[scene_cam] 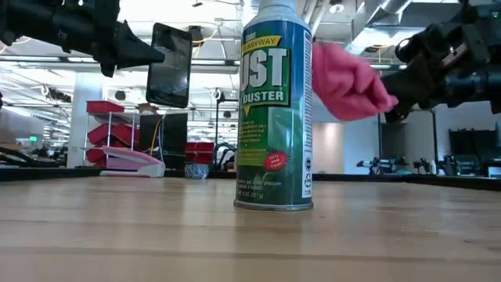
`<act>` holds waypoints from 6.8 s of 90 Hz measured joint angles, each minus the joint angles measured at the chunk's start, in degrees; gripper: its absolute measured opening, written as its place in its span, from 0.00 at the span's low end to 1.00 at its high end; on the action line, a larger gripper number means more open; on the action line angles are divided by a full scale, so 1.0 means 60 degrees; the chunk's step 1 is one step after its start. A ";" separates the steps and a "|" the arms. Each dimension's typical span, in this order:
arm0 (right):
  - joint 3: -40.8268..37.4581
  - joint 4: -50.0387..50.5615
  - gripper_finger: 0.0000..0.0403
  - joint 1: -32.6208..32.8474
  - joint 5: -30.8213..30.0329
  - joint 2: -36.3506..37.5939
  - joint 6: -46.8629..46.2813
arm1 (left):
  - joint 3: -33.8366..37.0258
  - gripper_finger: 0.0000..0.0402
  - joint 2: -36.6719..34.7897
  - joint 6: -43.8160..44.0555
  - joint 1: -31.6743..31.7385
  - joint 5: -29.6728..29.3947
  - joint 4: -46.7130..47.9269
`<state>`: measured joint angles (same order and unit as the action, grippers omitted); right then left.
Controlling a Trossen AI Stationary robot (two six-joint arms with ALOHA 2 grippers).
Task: Apply microfiber cloth
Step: Wipe the front of the black cellphone with the pink microfiber cloth, then return to Home Position
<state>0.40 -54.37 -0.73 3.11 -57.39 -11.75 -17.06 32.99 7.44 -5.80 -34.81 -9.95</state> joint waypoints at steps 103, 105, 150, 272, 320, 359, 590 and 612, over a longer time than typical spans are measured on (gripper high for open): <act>0.0636 0.3282 0.62 0.0032 -0.0493 0.3332 0.0832 | 0.0000 0.02 0.0000 0.0158 0.0000 0.0000 0.0035; 0.0642 0.3352 0.62 0.0064 -0.0495 0.3501 0.0947 | 0.0000 0.02 0.0000 0.0158 0.0000 -0.0004 0.0035; 0.0828 0.5382 0.61 0.0042 -0.0517 0.6940 0.1230 | 0.0000 0.02 0.0000 0.0143 0.0000 0.0000 0.0031; 0.0007 0.8677 0.00 0.0000 -0.1750 0.8758 -0.0073 | 0.0365 0.02 0.0000 0.2259 0.0000 0.0235 0.0574; -0.0007 0.8770 0.00 -0.0004 -0.1752 0.8758 0.0008 | 0.2209 0.02 0.0000 0.8723 0.0000 0.2205 -0.0003; -0.0011 0.8795 0.00 -0.0005 -0.1752 0.8736 0.0234 | 0.2222 0.02 0.0089 1.1700 0.0005 0.3260 0.2592; 0.0018 0.9025 0.00 -0.1044 -0.1002 0.7983 0.0291 | 0.1403 0.00 -0.5506 0.1629 -0.2682 0.3872 0.3380; 0.0022 0.9115 0.00 -0.1406 -0.0578 0.7692 0.0026 | 0.2651 0.00 -0.5469 0.1571 -0.3573 0.4309 0.1399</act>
<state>0.54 0.32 -9.17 -0.35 -11.23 -11.60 -1.15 0.18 16.86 -27.24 -8.96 -1.55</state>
